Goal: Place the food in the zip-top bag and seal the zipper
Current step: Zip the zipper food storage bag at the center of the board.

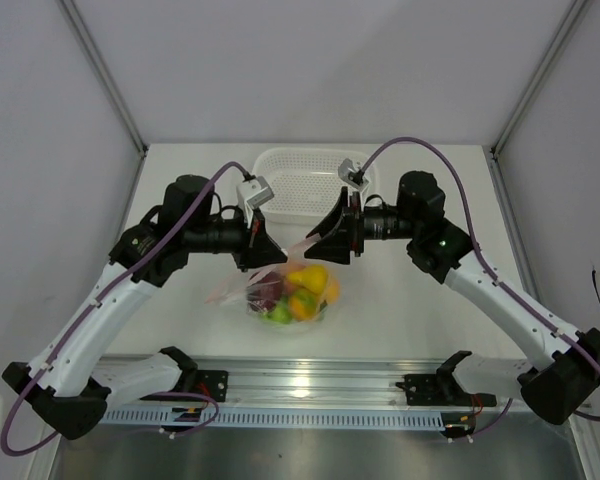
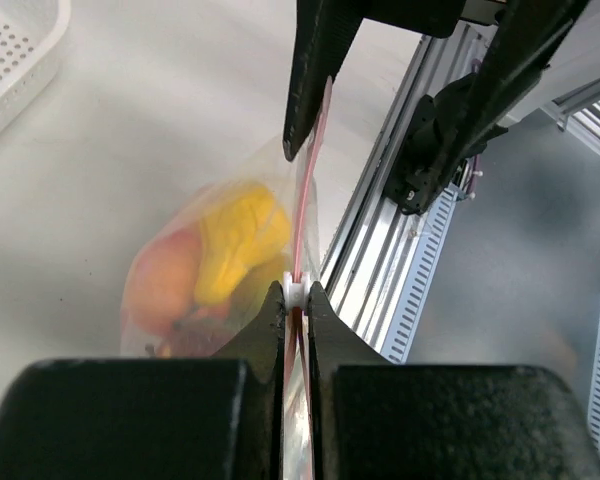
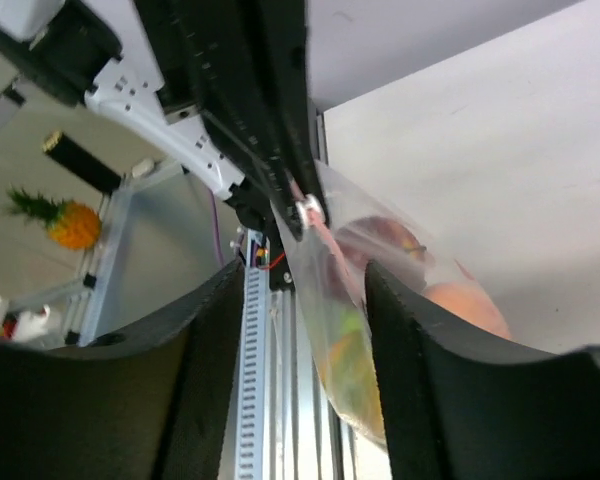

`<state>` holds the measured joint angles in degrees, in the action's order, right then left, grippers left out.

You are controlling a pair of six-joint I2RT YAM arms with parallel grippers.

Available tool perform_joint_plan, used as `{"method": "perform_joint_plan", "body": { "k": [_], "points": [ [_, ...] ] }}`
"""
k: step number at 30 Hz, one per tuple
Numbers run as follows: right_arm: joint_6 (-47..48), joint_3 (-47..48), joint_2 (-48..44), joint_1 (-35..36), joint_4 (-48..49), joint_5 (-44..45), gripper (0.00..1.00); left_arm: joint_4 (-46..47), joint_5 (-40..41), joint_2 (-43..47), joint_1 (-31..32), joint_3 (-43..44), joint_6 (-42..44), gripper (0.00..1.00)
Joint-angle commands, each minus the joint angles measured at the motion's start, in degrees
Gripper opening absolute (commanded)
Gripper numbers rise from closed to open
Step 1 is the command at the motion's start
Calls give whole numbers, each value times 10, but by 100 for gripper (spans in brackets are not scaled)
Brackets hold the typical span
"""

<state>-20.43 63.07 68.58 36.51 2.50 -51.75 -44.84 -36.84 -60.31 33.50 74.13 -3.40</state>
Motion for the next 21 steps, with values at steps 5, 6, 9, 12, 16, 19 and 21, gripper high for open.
{"method": "perform_joint_plan", "body": {
  "k": [5, 6, 9, 12, 16, 19, 21],
  "points": [
    [197, 115, 50, 10, -205, -109, 63, 7, -49, -16, -3, 57, 15, 1],
    [205, 126, 67, 14, -223, -108, 63, 6, -52, -16, -3, 55, 16, 0],
    [255, 161, 101, 21, -283, -92, 63, 3, -53, -15, -4, 51, 19, 1],
    [289, 198, 137, 33, -326, -99, 61, -2, -56, -15, -3, 47, 23, 0],
    [339, 263, 186, 63, -406, -66, 55, -4, -59, -16, -4, 44, 25, 1],
    [371, 304, 216, 87, -453, -49, 48, -5, -61, -19, -4, 44, 27, 1],
    [384, 316, 226, 95, -474, -41, 37, -6, -61, -20, -3, 44, 28, 1]
  ]
}}
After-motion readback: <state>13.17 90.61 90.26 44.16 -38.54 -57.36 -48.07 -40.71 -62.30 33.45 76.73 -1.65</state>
